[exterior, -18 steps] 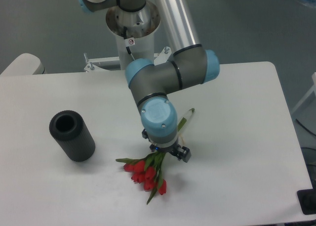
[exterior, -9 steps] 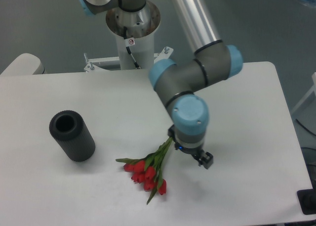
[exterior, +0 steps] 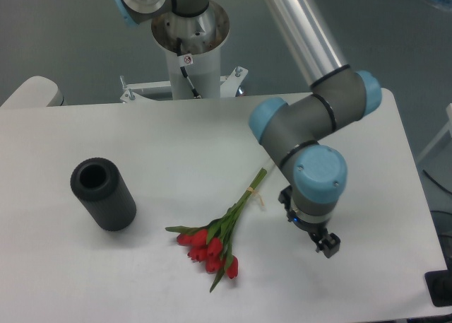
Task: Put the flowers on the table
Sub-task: 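Lift the open gripper up and away from the tulips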
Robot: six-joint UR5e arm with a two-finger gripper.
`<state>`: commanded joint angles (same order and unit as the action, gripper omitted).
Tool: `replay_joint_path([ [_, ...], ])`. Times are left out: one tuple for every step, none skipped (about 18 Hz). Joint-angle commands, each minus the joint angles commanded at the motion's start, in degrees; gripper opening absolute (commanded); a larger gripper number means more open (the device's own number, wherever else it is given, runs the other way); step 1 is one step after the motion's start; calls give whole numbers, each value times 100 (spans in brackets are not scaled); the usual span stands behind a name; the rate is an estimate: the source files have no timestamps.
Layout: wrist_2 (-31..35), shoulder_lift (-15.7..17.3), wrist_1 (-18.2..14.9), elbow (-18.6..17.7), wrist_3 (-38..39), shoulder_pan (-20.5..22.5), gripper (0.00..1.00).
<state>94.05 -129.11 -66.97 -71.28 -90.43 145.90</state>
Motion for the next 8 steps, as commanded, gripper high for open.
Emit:
replay_joint_path([
  [-105, -9, 0, 0, -44, 35, 100],
  [-124, -9, 0, 0, -45, 44, 100],
  [-124, -9, 0, 0, -53, 44, 100],
  [-124, -9, 0, -8, -54, 44, 100],
  [-124, 0, 9, -17, -54, 44, 100],
  [-124, 0, 9, -26, -54, 44, 100],
  [-124, 0, 9, -26, -54, 44, 100],
  [-124, 0, 9, -26, -54, 44, 100],
])
